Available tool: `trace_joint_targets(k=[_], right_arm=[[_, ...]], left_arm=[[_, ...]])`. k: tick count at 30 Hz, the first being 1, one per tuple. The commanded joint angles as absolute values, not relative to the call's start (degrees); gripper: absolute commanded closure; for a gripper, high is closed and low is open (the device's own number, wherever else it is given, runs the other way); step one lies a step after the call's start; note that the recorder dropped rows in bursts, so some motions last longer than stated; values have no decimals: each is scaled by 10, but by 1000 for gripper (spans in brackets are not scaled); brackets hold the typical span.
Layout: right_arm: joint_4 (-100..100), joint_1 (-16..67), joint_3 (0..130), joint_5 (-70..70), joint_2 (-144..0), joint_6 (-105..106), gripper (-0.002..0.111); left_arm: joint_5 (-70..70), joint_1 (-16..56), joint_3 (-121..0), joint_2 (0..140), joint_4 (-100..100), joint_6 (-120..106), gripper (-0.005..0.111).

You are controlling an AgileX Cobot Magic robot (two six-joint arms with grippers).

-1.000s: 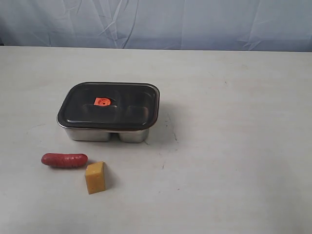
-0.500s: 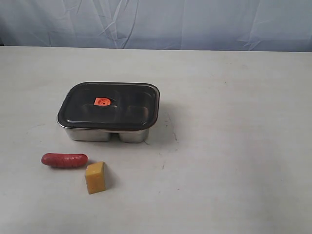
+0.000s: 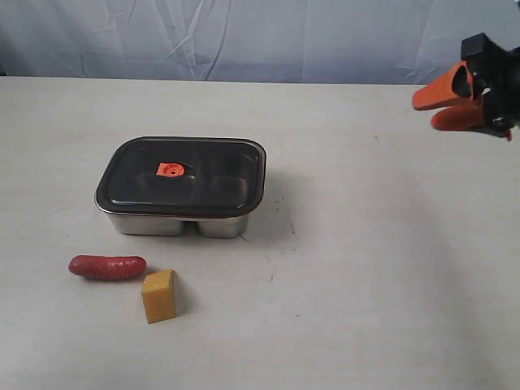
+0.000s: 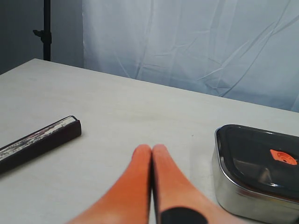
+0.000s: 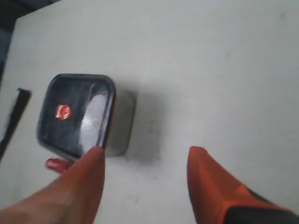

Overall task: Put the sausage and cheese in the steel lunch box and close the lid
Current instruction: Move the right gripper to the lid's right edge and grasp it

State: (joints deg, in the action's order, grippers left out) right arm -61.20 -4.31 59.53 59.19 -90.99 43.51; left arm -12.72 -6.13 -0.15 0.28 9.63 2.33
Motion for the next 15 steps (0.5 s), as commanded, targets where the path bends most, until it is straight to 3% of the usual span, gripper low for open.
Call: trace_joint_targets(k=[1,7,15], right_arm=[[-725,-45,600,700,-995,508,55],[-779,-36,600,700,-1071,551,55],[-798,42,602,700,-1124,562,55]], left_arm=[[-122,-63,0,0,100,24,107],[-122,-63,0,0,100,24,107],[-122,-63,0,0,100,24,107]])
